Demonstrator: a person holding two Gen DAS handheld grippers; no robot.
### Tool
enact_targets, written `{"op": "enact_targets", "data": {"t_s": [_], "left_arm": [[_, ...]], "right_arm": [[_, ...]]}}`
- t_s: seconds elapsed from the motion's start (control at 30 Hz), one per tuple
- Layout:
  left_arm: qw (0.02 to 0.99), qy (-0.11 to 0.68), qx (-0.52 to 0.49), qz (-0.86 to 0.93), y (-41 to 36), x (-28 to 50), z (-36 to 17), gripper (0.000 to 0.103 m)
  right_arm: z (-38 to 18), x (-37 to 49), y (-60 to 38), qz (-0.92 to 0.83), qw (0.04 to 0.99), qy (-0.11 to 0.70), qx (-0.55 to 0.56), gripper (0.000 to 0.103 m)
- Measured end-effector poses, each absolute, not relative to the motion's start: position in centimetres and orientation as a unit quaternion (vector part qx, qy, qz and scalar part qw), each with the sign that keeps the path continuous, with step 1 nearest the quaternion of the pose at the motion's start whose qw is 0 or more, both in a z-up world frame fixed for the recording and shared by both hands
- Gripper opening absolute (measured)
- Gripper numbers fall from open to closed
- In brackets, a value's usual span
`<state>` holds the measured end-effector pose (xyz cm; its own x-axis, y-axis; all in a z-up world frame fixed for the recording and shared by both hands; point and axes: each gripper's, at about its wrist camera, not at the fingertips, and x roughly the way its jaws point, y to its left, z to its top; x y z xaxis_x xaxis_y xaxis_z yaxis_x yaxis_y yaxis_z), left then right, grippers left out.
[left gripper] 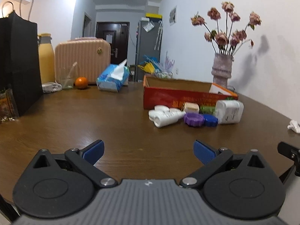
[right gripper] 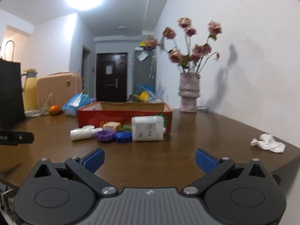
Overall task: Organize rigid objects
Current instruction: 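Withdraw the right tool and bring both tools back to the caps, then grasp the purple cap with the left tool while the right tool grasps the blue cap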
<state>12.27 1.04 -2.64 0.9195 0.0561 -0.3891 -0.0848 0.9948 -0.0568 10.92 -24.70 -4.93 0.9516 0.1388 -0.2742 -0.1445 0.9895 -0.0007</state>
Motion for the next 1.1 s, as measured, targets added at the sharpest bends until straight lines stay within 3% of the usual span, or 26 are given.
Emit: {"op": "enact_targets", "data": {"t_s": [0.33, 0.7, 0.73, 0.77, 0.83, 0.87, 1.1], "left_arm": [[0.969, 0.245, -0.032, -0.008, -0.1, 17.7, -3.3, 0.103], [0.961, 0.269, -0.057, -0.015, 0.7, 25.5, -2.3, 0.103], [0.959, 0.277, -0.058, -0.03, 0.4, 25.9, -2.4, 0.1], [0.957, 0.279, -0.056, -0.046, 0.0, 26.2, -2.4, 0.098], [0.957, 0.28, -0.046, -0.065, -0.9, 26.6, -2.7, 0.081], [0.955, 0.284, -0.041, -0.075, -1.3, 27.0, -2.8, 0.078], [0.946, 0.308, -0.011, -0.098, -4.1, 31.3, -3.8, 0.074]], "right_arm": [[-5.3, 16.3, -24.3, 0.094, 0.976, 0.197, 0.014, 0.101], [-4.2, 23.8, -25.1, 0.086, 0.971, 0.222, 0.009, 0.092], [-4.1, 24.4, -24.8, 0.094, 0.969, 0.227, 0.011, 0.091], [-4.1, 24.9, -24.6, 0.102, 0.968, 0.23, 0.013, 0.083], [-4.0, 26.2, -23.9, 0.131, 0.96, 0.245, 0.02, 0.071], [-4.0, 26.7, -23.6, 0.143, 0.958, 0.249, 0.023, 0.066], [-4.0, 29.4, -22.4, 0.169, 0.952, 0.255, 0.021, 0.061]]}}
